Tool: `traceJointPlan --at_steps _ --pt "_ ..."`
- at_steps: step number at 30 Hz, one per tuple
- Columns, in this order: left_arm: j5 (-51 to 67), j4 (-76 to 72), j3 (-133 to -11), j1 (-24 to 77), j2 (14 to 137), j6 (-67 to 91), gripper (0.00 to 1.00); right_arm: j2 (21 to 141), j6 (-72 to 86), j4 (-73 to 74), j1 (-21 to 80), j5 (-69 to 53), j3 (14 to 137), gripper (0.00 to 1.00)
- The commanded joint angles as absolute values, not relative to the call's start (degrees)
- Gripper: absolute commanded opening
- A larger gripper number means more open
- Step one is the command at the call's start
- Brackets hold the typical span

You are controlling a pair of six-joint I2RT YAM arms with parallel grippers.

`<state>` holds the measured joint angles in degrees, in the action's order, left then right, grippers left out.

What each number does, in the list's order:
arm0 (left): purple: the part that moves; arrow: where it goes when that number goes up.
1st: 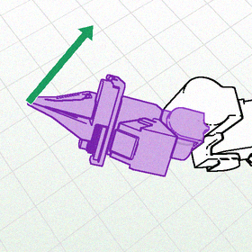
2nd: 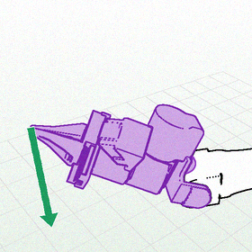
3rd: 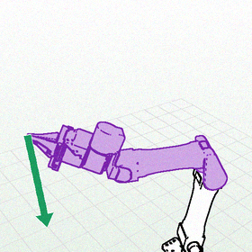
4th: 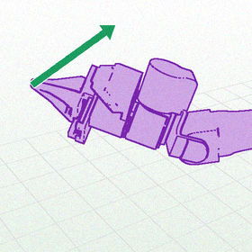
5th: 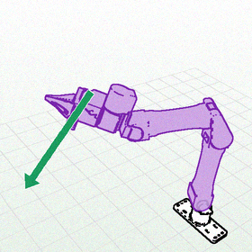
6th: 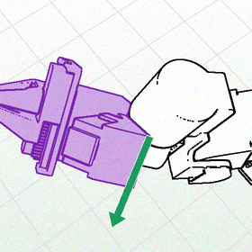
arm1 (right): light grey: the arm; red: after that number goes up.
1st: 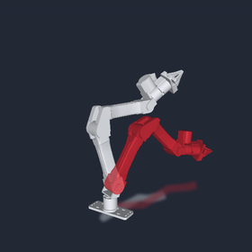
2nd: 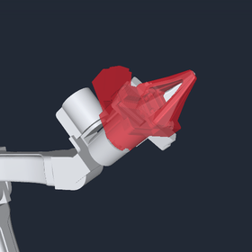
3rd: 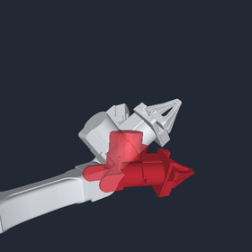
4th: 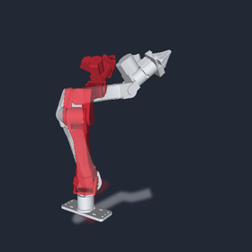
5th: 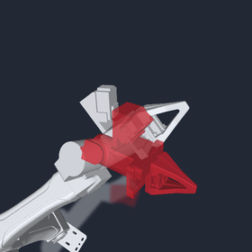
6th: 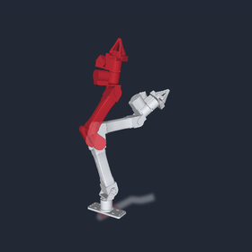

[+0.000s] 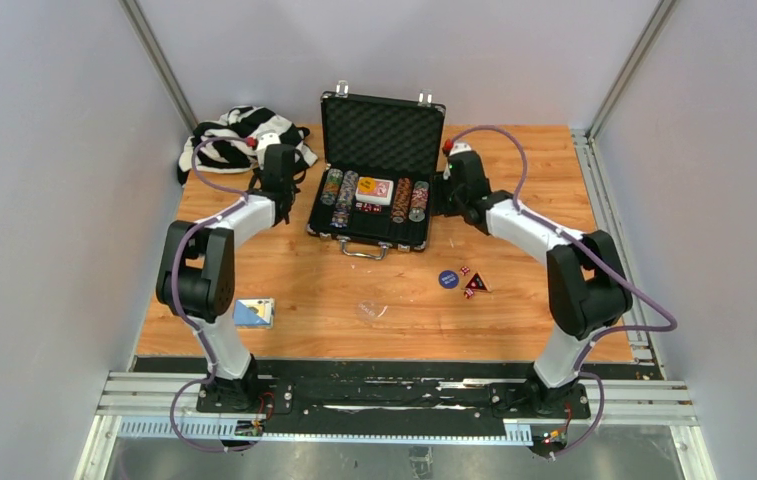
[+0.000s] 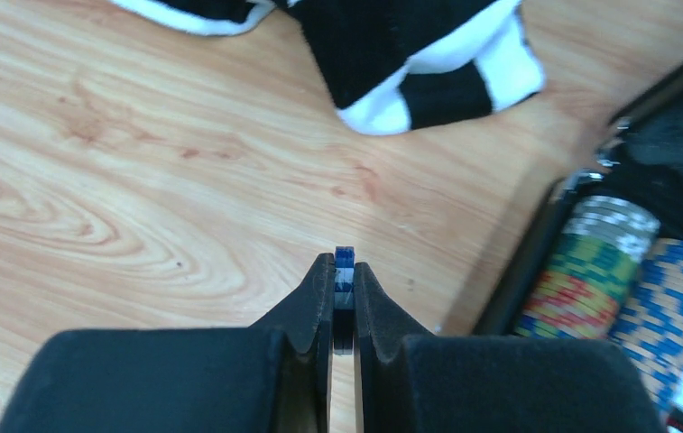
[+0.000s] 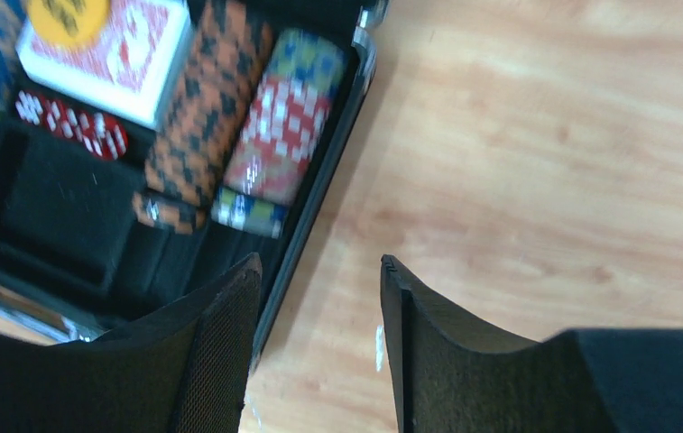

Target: Pack up texas hold em set

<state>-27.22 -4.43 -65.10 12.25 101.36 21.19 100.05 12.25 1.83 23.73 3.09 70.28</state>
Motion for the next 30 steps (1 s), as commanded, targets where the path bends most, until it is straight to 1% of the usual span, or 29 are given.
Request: traceJointPlan --at_steps 1,3,5,10,11,13,15,17,24,30 --pt "-26.7 -3.1 -66.2 11.1 102.6 20.1 0.0 95.4 12.8 5.4 27.2 4.6 64.4 0.51" --pt "-26.1 -4.2 -64.4 11.0 102.2 21.1 0.0 93.4 11.5 6.1 29.4 6.4 62.1 0.51" --pt "-24.6 -5.3 -62.4 10.8 101.8 22.3 0.0 91.4 10.3 5.7 31.6 5.5 61.0 0.51" --pt "-23.7 -6.7 -58.9 10.7 99.2 23.6 0.0 92.4 4.5 6.3 39.2 4.5 64.8 0.5" --pt "-23.8 -6.7 -58.3 10.6 98.4 23.8 0.0 93.4 4.0 6.4 40.1 4.4 66.2 0.47" --pt "-23.1 -6.2 -57.2 10.0 96.8 24.6 0.0 96.2 4.3 7.0 40.8 3.0 69.5 0.28" --pt "-21.9 -5.7 -55.7 9.4 95.0 25.4 0.0 100.3 4.9 7.6 40.8 2.5 73.6 0.12" --pt "-21.3 -5.8 -53.3 9.2 92.8 26.0 0.0 104.8 5.3 8.3 40.9 2.0 77.7 0.04" --pt "-20.8 -10.2 -43.0 9.1 86.5 29.1 0.0 119.4 6.0 9.7 40.8 0.6 89.9 0.01" --pt "-24.1 -12.0 -39.5 9.1 84.6 29.1 0.0 124.3 6.8 10.5 41.0 -0.1 93.4 0.01"
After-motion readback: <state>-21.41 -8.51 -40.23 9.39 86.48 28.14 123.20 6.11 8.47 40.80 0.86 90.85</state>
